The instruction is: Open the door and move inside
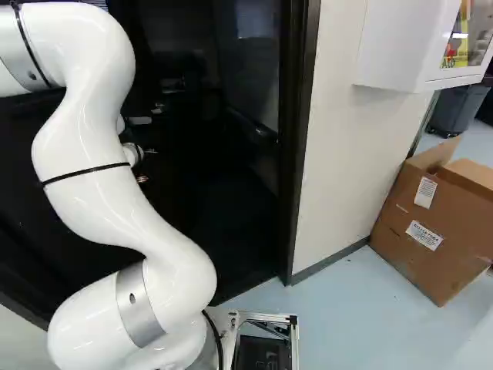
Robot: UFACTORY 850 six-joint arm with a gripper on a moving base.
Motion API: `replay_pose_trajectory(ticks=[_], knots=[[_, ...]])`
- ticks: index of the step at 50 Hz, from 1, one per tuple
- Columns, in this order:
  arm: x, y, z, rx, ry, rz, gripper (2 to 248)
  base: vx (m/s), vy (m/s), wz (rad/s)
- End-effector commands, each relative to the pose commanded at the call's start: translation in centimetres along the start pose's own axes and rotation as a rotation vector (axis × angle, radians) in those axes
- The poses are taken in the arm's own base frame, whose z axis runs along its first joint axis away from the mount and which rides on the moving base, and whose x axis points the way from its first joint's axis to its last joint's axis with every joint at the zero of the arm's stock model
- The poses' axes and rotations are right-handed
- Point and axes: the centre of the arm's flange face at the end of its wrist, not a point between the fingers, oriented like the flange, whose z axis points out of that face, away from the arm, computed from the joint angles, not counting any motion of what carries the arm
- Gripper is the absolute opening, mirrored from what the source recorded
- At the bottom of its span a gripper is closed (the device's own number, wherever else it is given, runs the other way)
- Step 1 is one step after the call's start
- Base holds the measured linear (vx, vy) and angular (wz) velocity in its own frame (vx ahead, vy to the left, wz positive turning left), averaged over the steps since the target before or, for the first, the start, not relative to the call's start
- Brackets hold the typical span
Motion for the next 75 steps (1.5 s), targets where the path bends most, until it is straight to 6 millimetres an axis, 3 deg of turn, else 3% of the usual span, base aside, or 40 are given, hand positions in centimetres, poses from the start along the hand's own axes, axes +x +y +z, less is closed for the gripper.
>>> replay_pose_trajectory(ticks=[17, 41, 75], knots=[[-0.2, -3.0, 0.8, 0.074, 0.005, -0.044, 247, 0.0, 0.0, 0.0], [-0.8, -7.7, 0.5, 0.207, 0.023, -0.129, 247, 0.0, 0.0, 0.0], [-1.2, -12.4, -0.2, 0.413, 0.079, -0.281, 247, 0.0, 0.0, 0.0]])
